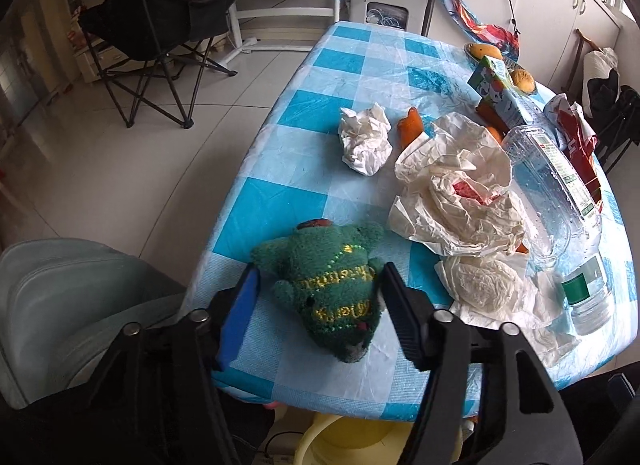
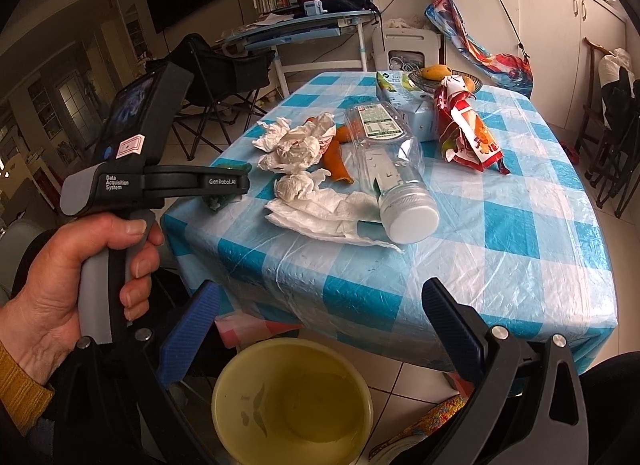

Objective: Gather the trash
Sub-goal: 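Reach the left gripper to the green plush toy and close on it, then grasp a crumpled white tissue with the right gripper while the left gripper lifts the plush toy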

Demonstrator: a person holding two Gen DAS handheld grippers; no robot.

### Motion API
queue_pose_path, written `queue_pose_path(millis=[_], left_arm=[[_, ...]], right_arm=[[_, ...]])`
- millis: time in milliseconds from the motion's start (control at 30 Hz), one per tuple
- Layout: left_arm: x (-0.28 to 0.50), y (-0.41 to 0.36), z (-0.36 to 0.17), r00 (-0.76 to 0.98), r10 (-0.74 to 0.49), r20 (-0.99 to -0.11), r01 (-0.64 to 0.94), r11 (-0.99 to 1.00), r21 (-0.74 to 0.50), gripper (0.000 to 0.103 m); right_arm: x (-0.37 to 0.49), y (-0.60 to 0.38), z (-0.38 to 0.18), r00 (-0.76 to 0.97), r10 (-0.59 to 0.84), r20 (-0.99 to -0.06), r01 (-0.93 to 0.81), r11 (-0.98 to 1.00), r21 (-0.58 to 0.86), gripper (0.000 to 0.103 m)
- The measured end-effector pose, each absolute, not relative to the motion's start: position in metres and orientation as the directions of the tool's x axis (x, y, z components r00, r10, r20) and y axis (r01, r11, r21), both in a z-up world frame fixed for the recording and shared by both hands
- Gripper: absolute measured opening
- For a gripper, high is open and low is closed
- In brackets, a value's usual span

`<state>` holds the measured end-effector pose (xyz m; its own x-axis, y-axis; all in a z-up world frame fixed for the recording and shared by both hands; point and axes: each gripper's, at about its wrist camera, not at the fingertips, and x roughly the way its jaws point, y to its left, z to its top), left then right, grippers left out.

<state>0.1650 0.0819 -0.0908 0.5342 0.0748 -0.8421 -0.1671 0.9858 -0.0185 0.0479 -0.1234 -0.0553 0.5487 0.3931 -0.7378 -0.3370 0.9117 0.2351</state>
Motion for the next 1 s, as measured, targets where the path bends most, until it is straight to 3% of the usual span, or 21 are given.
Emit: queue_pose_path(millis=[67,300,400,467,667,833,900,933,1000], left_arm=[[0.164,0.083,-0.090,0.544,0.020,-0.839,-0.140,0.988,-0.067,0.037],[0.146,0.090,-0.071,0.603,-0.061,-0.795,-0.111,0.981,-0.159,0.034],[0.137,0.102,-0.058,0.641,-0.056,-0.765,-0.129,0.975,-0.179,0.034],[0.134,0.111,-0.053,0.656,-0.058,-0.753,-0.152,0.967,-0.206,0.034],[0.131,0.128,-0.046,0.673,-0.083,-0.735,-0.168,0.951,-0.261,0.035],[0.129,0.130,-0.043,0.679,-0.105,-0.727,-0.157,0.946,-0.284,0.035],[0.129,0.128,-0.042,0.681,-0.112,-0.723,-0.150,0.946,-0.288,0.036],[0.129,0.128,-0.041,0.682,-0.116,-0.722,-0.147,0.946,-0.290,0.036],[0.127,0.127,-0.041,0.683,-0.120,-0.720,-0.143,0.945,-0.293,0.036]], right_arm=[[0.046,-0.117,-0.053,0.552,0.406,-0.728,-0.370,0.902,0.222,0.097],[0.052,-0.090,-0.045,0.530,0.448,-0.720,-0.488,0.855,0.173,0.096],[0.066,-0.076,-0.043,0.508,0.464,-0.725,-0.538,0.829,0.154,0.089],[0.082,-0.067,-0.047,0.477,0.475,-0.740,-0.553,0.816,0.167,0.078],[0.119,-0.054,-0.073,0.444,0.393,-0.805,-0.549,0.829,0.102,0.060],[0.128,-0.070,-0.088,0.430,0.356,-0.829,-0.514,0.852,0.100,0.052],[0.129,-0.073,-0.086,0.435,0.340,-0.834,-0.509,0.857,0.084,0.037],[0.130,-0.074,-0.085,0.430,0.348,-0.833,-0.509,0.856,0.095,0.023],[0.134,-0.081,-0.083,0.407,0.391,-0.826,-0.502,0.851,0.156,0.015]])
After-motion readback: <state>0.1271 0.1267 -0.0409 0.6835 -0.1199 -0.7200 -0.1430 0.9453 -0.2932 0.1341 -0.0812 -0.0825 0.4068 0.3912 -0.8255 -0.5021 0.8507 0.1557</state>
